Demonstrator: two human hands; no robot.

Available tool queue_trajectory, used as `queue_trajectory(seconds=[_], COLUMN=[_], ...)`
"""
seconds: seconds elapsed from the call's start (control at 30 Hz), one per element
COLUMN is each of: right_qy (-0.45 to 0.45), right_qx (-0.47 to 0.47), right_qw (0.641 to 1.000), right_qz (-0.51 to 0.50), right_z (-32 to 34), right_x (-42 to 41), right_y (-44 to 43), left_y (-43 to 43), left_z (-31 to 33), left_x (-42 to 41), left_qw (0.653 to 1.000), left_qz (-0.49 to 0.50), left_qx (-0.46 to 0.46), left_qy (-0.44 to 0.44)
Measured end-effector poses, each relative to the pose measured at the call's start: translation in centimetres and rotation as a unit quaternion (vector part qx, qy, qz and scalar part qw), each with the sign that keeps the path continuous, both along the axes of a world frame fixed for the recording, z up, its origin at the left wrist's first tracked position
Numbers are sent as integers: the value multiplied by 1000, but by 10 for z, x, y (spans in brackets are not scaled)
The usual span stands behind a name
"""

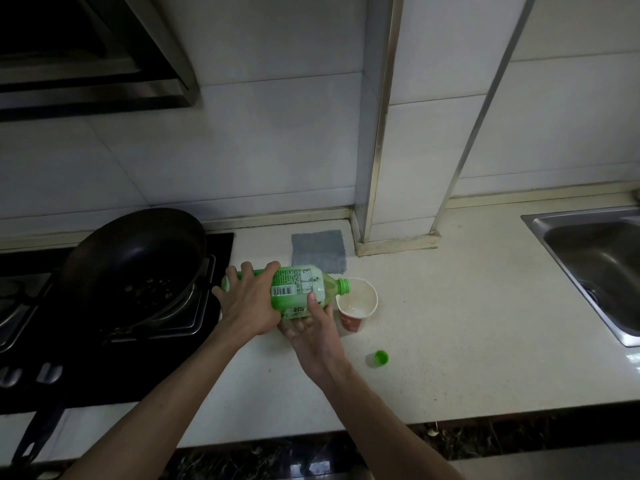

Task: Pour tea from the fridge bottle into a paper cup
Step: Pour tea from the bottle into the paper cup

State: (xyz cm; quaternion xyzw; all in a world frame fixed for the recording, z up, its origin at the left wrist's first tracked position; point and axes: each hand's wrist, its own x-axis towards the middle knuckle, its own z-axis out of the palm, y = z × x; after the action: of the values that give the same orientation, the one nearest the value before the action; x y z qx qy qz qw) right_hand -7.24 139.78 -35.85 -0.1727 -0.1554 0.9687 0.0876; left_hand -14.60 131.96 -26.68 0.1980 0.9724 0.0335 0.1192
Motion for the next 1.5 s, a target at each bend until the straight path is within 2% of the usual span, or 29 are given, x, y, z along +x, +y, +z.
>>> queue_trajectory(seconds=[0.97, 1.3, 1.5], right_qy=[16, 2, -34], right_qx=[5, 44, 118], right_qw=[1000, 998, 990], right_qz=[22, 54, 73], right_z=[18, 25, 21], right_x=[-4, -9, -10], right_y=[-12, -34, -43], left_y=[-16, -52, -75], left_z=[14, 11, -7], left_x=[-5, -8, -5], left_qw=[999, 999, 992], left_qz=[-5, 37, 79], left_qx=[2, 21, 86], left_qy=[51, 18, -40])
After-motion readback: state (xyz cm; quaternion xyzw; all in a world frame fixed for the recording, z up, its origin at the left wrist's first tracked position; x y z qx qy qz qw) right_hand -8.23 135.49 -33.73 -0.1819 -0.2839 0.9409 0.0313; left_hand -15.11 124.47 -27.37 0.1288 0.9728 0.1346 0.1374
